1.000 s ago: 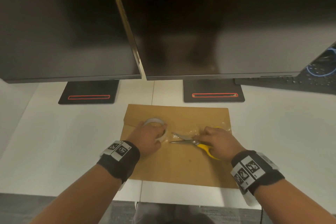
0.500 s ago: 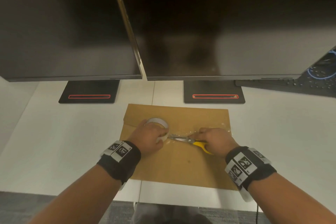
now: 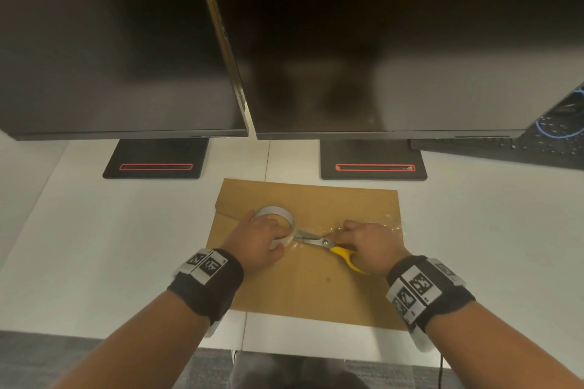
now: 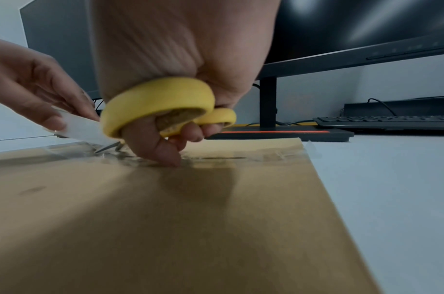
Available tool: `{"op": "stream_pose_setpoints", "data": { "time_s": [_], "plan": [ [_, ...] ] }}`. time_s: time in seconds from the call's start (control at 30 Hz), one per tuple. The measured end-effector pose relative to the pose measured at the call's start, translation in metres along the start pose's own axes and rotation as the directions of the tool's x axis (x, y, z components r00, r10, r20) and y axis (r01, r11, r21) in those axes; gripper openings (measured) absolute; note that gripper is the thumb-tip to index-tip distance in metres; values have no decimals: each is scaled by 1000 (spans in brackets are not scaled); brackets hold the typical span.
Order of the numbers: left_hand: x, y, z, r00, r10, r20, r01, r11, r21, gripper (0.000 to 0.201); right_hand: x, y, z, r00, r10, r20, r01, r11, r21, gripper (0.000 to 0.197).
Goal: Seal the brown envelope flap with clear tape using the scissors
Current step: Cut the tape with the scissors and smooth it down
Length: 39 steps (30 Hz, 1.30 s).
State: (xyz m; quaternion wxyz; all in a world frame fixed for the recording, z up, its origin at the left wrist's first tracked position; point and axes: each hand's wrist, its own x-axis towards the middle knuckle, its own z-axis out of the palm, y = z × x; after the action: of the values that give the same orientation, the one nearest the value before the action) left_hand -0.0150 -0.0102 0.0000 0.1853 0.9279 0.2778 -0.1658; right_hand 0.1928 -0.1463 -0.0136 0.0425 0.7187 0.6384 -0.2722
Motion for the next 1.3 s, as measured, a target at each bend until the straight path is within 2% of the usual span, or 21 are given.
{"op": "stream_pose_setpoints", "data": {
  "time_s": [0.27, 0.4, 0.63, 0.73, 0.87, 1.0, 1.13, 1.3],
  "plan": [
    [-1, -2, 1, 1000, 3, -13, -3, 1000, 6, 42, 6, 3, 4, 1000, -20, -13, 20, 1000, 22, 54],
    [-2, -3, 3, 999, -11, -37, 10, 999, -50, 43, 7, 3, 4, 999, -15, -28, 16, 999, 37, 52],
    [0, -7, 4, 985, -39, -168, 21, 994, -107, 45, 8, 4, 4, 996, 29, -86, -23, 997, 75, 52],
    [-4, -12, 2, 954, -69, -293, 30, 991, -132, 64, 6, 10, 2, 984, 94, -151, -67, 982, 176, 53],
    [-12, -30, 1, 878, -180, -443, 128, 981, -144, 47, 9, 12, 2, 974, 147, -172, -96, 957, 275, 59],
    [-22, -53, 3, 843, -298, -447, 230, 952, -200, 42, 23, -10, -2, 990, 106, -92, -71, 942, 327, 66],
    [-35, -69, 12, 827, -331, -455, 271, 943, -194, 34, 43, -45, -3, 999, 40, -13, -34, 947, 321, 67],
    [-56, -97, 23, 788, -414, -455, 358, 910, -209, 39, 66, -102, -7, 997, -21, -68, 42, 948, 315, 52]
  ]
}}
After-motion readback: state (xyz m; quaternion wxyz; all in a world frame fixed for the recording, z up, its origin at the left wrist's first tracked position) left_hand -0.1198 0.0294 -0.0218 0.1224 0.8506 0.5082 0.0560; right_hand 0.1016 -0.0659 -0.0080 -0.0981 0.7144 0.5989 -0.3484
